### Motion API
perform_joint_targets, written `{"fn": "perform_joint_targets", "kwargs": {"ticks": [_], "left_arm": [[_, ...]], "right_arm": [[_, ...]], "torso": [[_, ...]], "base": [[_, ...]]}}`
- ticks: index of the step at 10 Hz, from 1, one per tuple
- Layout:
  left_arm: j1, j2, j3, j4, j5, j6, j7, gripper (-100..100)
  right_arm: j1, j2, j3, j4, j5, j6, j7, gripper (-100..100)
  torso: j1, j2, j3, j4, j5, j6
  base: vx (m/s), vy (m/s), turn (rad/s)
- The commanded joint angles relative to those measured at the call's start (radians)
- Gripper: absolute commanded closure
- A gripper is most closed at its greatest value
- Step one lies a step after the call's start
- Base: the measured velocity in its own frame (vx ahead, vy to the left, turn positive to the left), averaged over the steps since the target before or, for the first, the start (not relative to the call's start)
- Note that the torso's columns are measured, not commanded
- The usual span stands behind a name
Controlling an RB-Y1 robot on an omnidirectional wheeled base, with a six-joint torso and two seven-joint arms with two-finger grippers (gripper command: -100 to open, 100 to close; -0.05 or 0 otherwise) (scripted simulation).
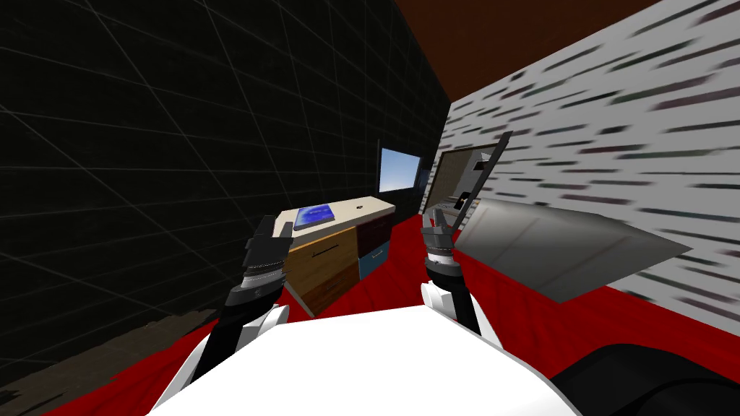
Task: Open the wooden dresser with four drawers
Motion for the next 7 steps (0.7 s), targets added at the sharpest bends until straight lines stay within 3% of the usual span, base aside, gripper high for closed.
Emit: {"fn": "perform_joint_targets", "kwargs": {"ticks": [1,3,4,7], "left_arm": [[0.0,0.0,0.0,0.0,0.0,0.0,0.0,0],[0.0,0.0,0.0,0.0,0.0,0.0,0.0,0],[-0.002,0.028,0.002,0.008,0.001,0.002,-0.001,-100],[-0.011,0.082,0.01,0.041,0.006,0.008,-0.003,-100]], "right_arm": [[0.0,0.0,0.0,0.0,0.0,0.0,0.0,0],[0.0,0.0,0.0,0.0,0.0,0.0,0.0,0],[0.0,0.0,0.0,0.0,0.0,0.0,0.0,0],[0.0,0.0,0.0,0.0,0.0,0.0,0.0,0]], "torso": [[0.0,0.074,-0.147,0.074,0.0,0.0],[0.0,0.222,-0.443,0.221,0.0,0.0],[0.0,0.295,-0.59,0.295,0.0,0.0],[-0.002,0.339,-0.685,0.34,-0.001,0.0]], "base": [[0.0,0.0,0.0],[0.0,0.0,0.0],[0.015,-0.024,0.019],[0.047,-0.074,0.029]]}}
